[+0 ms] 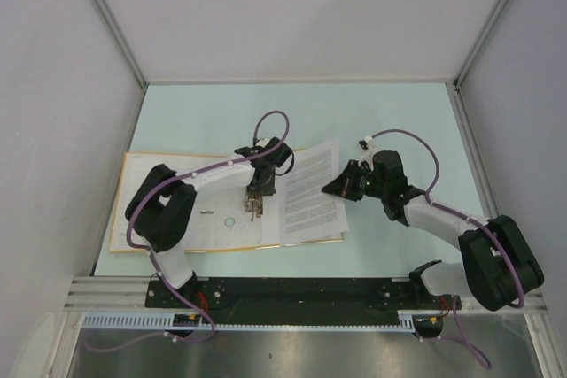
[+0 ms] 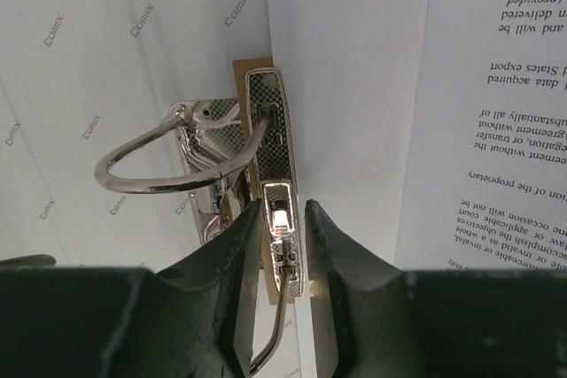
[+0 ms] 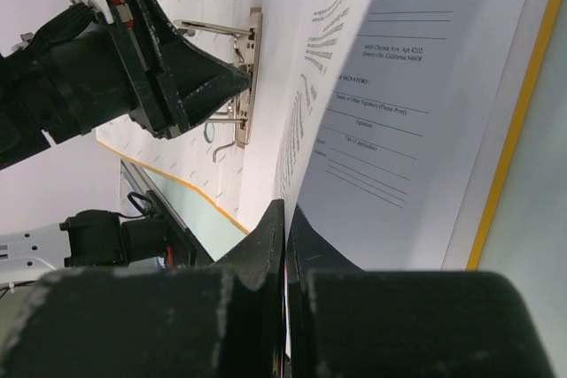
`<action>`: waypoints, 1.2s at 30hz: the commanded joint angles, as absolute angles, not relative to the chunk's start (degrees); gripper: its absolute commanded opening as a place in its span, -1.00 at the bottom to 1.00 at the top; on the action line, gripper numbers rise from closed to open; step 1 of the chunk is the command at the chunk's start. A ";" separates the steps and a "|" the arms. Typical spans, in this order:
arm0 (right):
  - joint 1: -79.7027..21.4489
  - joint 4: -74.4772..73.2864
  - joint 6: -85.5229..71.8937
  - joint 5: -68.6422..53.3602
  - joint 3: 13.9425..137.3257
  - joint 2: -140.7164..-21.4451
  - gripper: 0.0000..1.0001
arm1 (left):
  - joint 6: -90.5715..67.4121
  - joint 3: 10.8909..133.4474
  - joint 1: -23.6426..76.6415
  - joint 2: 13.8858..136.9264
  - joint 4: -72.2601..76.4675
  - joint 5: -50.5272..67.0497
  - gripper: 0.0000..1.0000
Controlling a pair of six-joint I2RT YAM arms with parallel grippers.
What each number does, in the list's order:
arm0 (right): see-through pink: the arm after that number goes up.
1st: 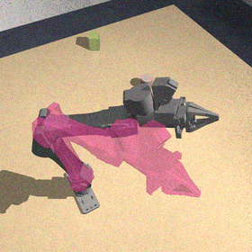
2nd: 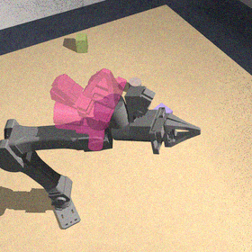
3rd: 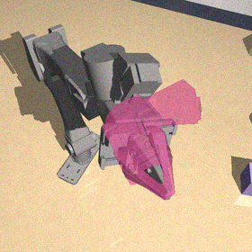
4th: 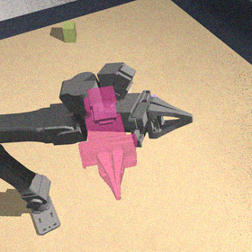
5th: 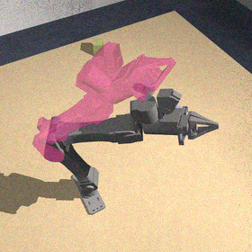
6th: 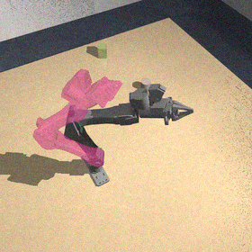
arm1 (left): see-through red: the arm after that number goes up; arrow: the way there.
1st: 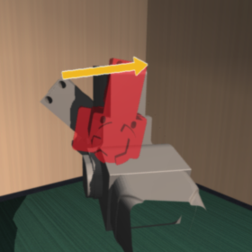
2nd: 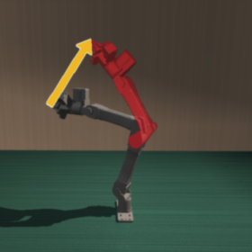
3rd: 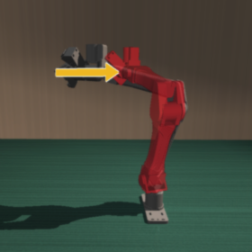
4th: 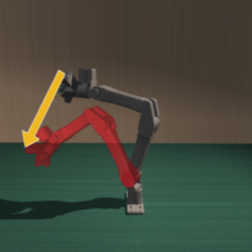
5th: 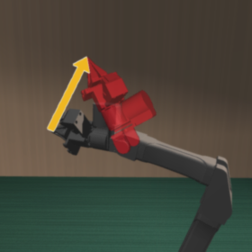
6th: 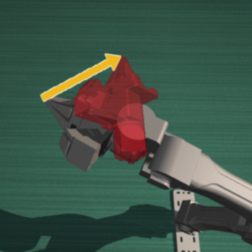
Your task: Put the files into the folder
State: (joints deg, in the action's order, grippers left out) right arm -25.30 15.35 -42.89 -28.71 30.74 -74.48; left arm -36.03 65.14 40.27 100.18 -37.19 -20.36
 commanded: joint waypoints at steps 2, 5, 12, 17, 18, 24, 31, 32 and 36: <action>-26.28 18.02 -42.98 -27.77 30.50 -74.79 -1.00 | -37.88 67.32 40.78 101.07 -36.48 -22.68 -0.41; -26.80 18.63 -42.98 -27.69 30.50 -75.58 -1.00 | -37.97 67.50 40.87 101.51 -36.47 -23.03 -0.43; -27.51 19.95 -43.33 -27.60 30.41 -76.55 -1.00 | -38.06 67.85 40.78 102.39 -36.56 -23.64 -0.45; -27.77 20.13 -43.42 -27.60 30.50 -76.99 -1.00 | -38.49 67.41 40.87 101.60 -36.65 -23.73 -0.42; -27.95 20.13 -43.33 -27.51 30.41 -77.08 -1.00 | -38.50 67.15 40.96 100.99 -36.30 -23.73 -0.42; -28.21 20.83 -43.51 -27.60 30.50 -77.87 -1.00 | -38.23 67.41 40.96 101.95 -36.48 -23.38 -0.42; -28.48 21.01 -43.51 -27.42 30.50 -77.96 -1.00 | -37.71 67.50 40.87 102.30 -36.30 -23.29 -0.45; -28.48 21.09 -43.51 -27.42 30.50 -78.13 -1.00 | -37.71 67.50 40.87 102.39 -36.30 -23.20 -0.46; -28.74 21.36 -43.51 -27.33 30.50 -78.49 -1.00 | -37.62 67.50 40.78 102.57 -36.21 -22.94 -0.49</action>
State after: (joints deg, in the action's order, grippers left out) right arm -28.21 18.61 -43.51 -28.27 30.74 -77.97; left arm -37.10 65.80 40.51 102.37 -37.19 -22.35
